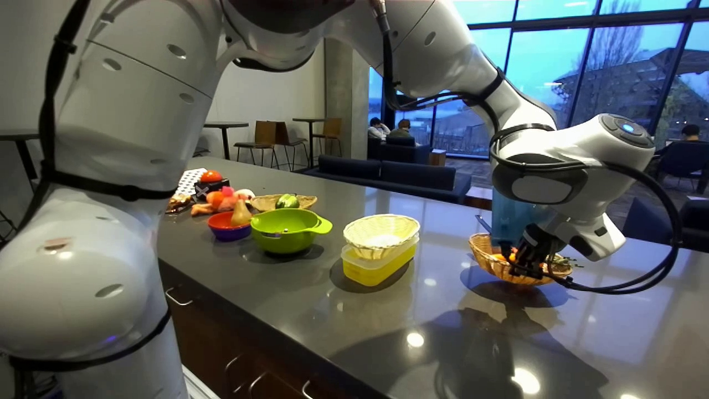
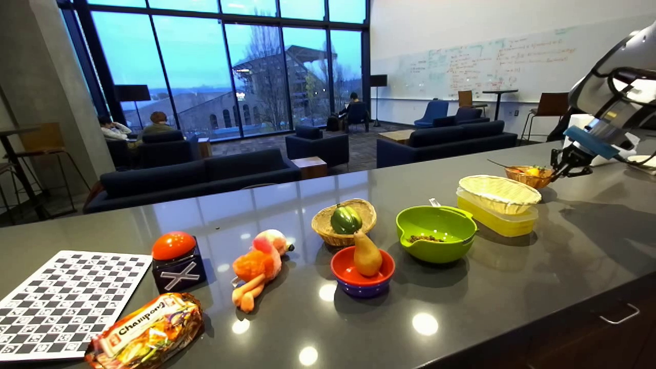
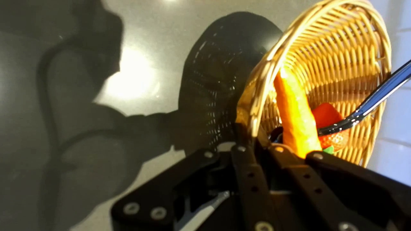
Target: Unstack the two baskets on the right.
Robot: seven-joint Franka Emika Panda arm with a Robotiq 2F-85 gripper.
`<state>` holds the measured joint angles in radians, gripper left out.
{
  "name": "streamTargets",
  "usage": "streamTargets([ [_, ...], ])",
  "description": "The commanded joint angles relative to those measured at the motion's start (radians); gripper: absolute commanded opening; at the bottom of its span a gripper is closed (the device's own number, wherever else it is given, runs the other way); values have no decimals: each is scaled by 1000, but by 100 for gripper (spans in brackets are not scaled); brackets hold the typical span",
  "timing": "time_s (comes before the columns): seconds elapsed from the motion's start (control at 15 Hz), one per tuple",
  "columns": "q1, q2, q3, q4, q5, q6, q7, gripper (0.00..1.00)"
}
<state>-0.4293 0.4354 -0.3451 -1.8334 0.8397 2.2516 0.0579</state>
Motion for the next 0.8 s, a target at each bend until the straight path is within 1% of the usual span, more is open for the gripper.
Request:
streamTargets([
  [0.0,-15,40,20,48,-10,11,53,2],
  [0.33,-18,82,23,76,-19,19,88,2],
  [0.73,-21,96,30,88,-15,23,99,2],
])
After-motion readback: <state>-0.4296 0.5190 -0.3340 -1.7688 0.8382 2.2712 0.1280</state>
